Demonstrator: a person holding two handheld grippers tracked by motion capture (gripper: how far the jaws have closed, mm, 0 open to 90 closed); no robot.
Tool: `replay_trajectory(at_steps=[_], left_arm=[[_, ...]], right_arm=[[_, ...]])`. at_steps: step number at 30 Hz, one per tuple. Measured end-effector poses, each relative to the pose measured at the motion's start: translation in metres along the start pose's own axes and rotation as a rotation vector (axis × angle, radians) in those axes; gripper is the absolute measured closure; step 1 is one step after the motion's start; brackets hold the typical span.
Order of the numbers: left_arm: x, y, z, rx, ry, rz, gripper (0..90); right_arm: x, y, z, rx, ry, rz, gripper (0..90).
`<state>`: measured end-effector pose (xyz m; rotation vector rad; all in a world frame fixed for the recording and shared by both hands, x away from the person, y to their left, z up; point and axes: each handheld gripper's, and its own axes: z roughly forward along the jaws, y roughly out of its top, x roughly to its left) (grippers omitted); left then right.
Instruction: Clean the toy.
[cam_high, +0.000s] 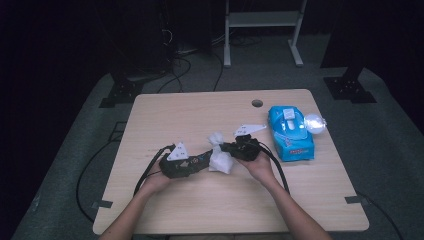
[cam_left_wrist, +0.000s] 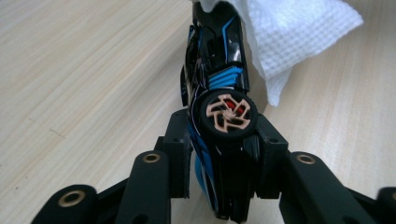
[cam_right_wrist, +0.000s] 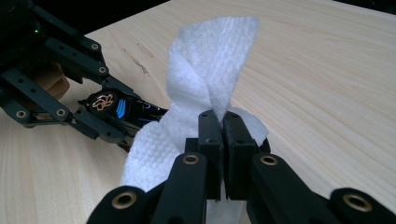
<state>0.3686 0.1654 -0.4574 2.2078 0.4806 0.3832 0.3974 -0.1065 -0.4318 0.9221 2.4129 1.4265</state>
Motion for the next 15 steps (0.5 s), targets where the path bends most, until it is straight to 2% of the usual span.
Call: replay_trajectory(at_steps=[4,8,10,12,13,15], left_arm=[[0.000,0.009,0.005,0.019,0.013,0.008,56.9],[-0.001,0.020,0.014,0.016,0.018,0.007,52.0],[-0.001,0.025,0.020,0.048,0.026,0.018,49.5],[0.000,0.028,0.025,0.065,0.024,0.021,51.5],[0.000,0.028,0.027,0.064,0.021,0.025,55.8],[0.000,0.029,0.027,0.058,0.018,0.027,56.3]], right_arm=[[0.003,-0.001,0.001,0.002,0.001,-0.006,86.5],[0.004,-0.001,0.002,0.000,0.003,-0.006,86.5],[0.004,-0.001,0.001,0.001,0.002,-0.008,86.5],[0.004,-0.002,0.000,-0.002,0.003,-0.008,86.5],[0.003,-0.002,-0.001,-0.003,0.003,-0.007,86.5],[0.002,-0.003,-0.003,-0.004,0.000,-0.008,86.5]])
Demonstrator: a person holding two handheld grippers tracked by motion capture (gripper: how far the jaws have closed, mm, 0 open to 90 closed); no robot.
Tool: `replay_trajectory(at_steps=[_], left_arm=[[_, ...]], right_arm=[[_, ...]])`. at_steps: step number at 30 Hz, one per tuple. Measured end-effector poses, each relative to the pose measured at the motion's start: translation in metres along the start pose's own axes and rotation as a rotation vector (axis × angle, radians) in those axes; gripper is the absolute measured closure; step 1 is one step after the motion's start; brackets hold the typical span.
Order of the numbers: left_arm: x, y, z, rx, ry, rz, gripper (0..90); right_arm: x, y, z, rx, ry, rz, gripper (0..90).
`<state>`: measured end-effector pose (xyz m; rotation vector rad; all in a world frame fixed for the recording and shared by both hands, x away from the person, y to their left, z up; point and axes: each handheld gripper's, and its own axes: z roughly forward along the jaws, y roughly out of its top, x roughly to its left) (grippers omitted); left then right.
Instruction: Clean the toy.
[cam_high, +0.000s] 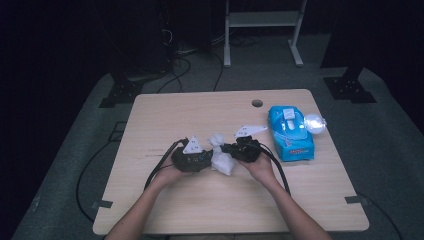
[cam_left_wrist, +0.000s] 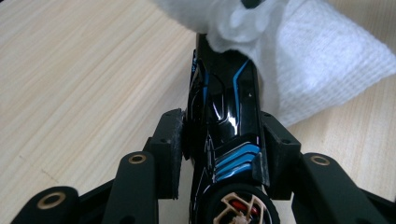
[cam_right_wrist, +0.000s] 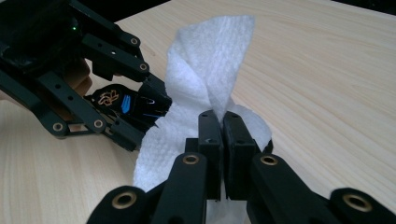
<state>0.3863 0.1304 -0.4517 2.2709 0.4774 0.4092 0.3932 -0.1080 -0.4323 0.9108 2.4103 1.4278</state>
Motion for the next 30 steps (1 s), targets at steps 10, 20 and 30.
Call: replay_trajectory(at_steps=[10,20,30], left_arm=[[-0.004,0.001,-0.001,-0.039,-0.021,0.025,57.0],[-0.002,0.003,-0.012,-0.145,-0.026,-0.007,61.7],[0.000,0.006,-0.007,-0.087,-0.010,-0.030,54.9]], right_arm=[[0.008,0.003,-0.015,-0.025,0.022,-0.008,86.5],[0.006,-0.001,-0.003,-0.002,0.001,-0.013,86.5],[-0.006,-0.006,-0.011,-0.012,-0.016,0.023,86.6]])
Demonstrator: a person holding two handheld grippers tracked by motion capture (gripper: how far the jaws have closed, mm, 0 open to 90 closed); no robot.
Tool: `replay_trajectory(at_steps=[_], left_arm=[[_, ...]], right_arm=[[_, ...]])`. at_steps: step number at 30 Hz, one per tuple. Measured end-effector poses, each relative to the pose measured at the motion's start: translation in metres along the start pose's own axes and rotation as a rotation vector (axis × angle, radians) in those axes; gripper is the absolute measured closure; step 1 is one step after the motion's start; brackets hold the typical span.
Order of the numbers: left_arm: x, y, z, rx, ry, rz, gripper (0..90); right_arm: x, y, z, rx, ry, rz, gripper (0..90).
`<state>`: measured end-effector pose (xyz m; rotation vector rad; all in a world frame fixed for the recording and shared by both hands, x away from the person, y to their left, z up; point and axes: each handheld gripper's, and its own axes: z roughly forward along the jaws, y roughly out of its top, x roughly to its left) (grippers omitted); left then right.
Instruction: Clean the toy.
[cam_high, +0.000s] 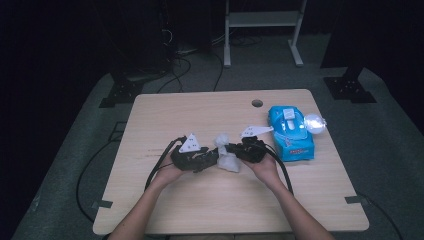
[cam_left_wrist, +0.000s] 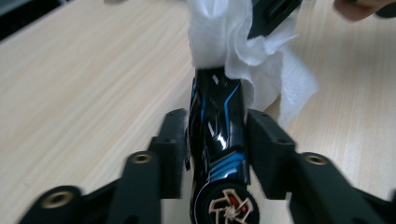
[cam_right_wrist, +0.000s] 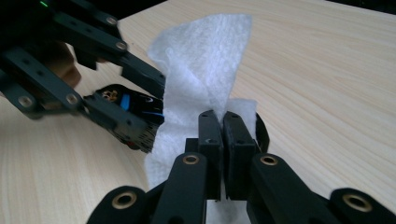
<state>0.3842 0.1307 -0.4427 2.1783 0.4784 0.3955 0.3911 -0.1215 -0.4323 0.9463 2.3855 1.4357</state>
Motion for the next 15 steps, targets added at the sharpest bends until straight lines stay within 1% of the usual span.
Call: replay_trajectory(at_steps=[1,2,5,6,7,9,10,12,13,15], left_arm=[[0.002,-0.002,0.002,0.015,0.000,-0.006,53.7],[0.002,-0.002,0.004,0.019,-0.006,-0.012,53.6],[0.002,-0.004,0.008,0.049,-0.011,-0.005,54.2],[0.001,-0.004,0.010,0.056,-0.007,0.001,54.9],[0.001,-0.004,0.010,0.057,-0.013,0.008,56.4],[0.001,-0.004,0.010,0.055,-0.012,0.010,56.9],[0.001,-0.005,0.010,0.054,-0.013,0.009,57.0],[0.002,-0.005,0.010,0.056,-0.017,0.010,57.1],[0.001,-0.005,0.010,0.050,-0.017,0.007,57.1],[0.000,-0.005,0.011,0.039,-0.021,0.004,57.1]], right_arm=[[0.000,0.001,0.001,0.000,0.004,0.000,86.5],[0.002,0.002,0.003,0.001,0.011,0.001,86.5],[0.009,0.006,0.010,0.004,0.030,-0.004,86.6],[0.012,0.008,0.013,0.006,0.040,-0.010,86.6],[0.015,0.009,0.017,0.008,0.051,-0.019,86.6],[0.021,0.012,0.024,0.026,0.051,-0.049,86.5],[0.021,0.013,0.025,0.030,0.051,-0.059,86.6],[0.017,0.013,0.022,0.028,0.034,-0.052,86.6],[0.011,0.011,0.018,0.025,0.013,-0.044,86.6],[-0.003,0.008,0.010,0.014,-0.015,-0.017,86.6]])
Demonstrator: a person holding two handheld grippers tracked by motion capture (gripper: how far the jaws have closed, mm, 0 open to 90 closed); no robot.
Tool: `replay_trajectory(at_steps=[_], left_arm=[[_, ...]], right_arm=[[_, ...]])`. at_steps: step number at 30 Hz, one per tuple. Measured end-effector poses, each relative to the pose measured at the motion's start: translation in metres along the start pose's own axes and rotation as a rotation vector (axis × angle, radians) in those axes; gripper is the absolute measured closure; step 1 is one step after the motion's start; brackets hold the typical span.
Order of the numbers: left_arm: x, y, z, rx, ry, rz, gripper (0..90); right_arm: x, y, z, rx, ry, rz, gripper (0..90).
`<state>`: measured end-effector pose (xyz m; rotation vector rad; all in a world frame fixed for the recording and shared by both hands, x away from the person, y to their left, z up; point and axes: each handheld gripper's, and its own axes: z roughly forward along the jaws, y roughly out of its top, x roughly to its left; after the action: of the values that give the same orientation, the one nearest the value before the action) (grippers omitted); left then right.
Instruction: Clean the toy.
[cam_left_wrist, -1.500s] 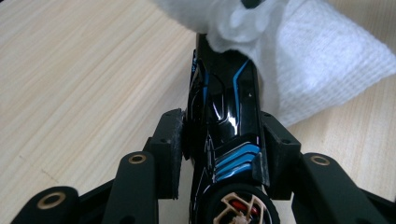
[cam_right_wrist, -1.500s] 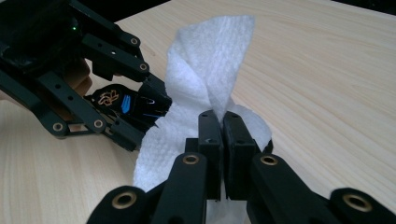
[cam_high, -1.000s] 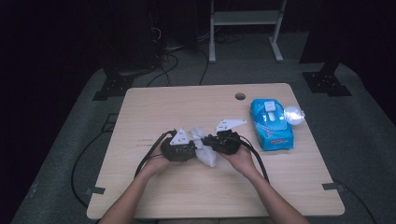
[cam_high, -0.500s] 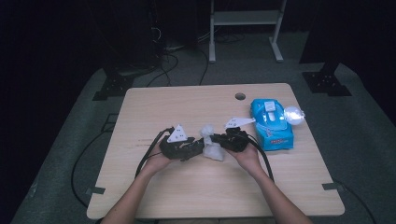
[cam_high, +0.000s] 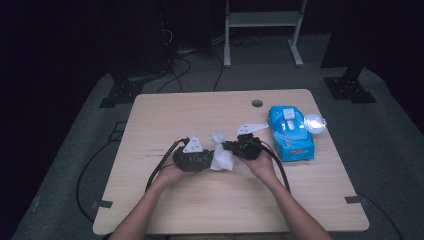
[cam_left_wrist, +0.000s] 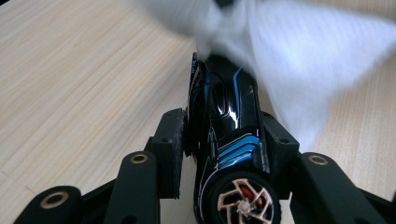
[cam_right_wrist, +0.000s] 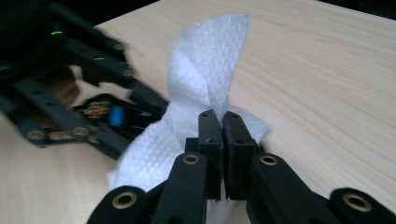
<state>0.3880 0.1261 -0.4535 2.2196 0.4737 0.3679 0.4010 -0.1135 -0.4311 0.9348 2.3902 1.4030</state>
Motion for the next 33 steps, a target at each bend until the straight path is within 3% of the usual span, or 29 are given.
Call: replay_trajectory(at_steps=[4,7,11,16,23,30,33], left_arm=[[0.000,0.001,0.001,-0.001,-0.001,0.013,57.2],[0.000,0.001,0.002,-0.008,-0.001,0.018,57.2],[-0.001,0.001,0.003,-0.016,0.002,0.027,57.2],[-0.001,0.001,0.003,-0.017,0.000,0.019,57.1],[0.001,0.000,0.003,-0.015,-0.007,0.011,57.1],[-0.001,0.001,0.005,-0.030,0.000,0.011,57.2],[-0.002,0.002,0.005,-0.029,0.003,0.017,57.2]], right_arm=[[-0.024,-0.010,-0.014,0.000,-0.062,0.062,86.6],[-0.031,-0.018,-0.016,0.014,-0.046,0.091,86.6],[-0.026,-0.020,-0.016,0.008,-0.019,0.084,86.6],[-0.019,-0.013,-0.019,-0.049,0.026,0.091,86.6],[-0.025,-0.023,-0.010,-0.004,0.015,0.112,86.5],[-0.016,-0.006,-0.024,-0.090,0.053,0.108,86.5],[-0.013,-0.001,-0.022,-0.087,0.062,0.096,86.5]])
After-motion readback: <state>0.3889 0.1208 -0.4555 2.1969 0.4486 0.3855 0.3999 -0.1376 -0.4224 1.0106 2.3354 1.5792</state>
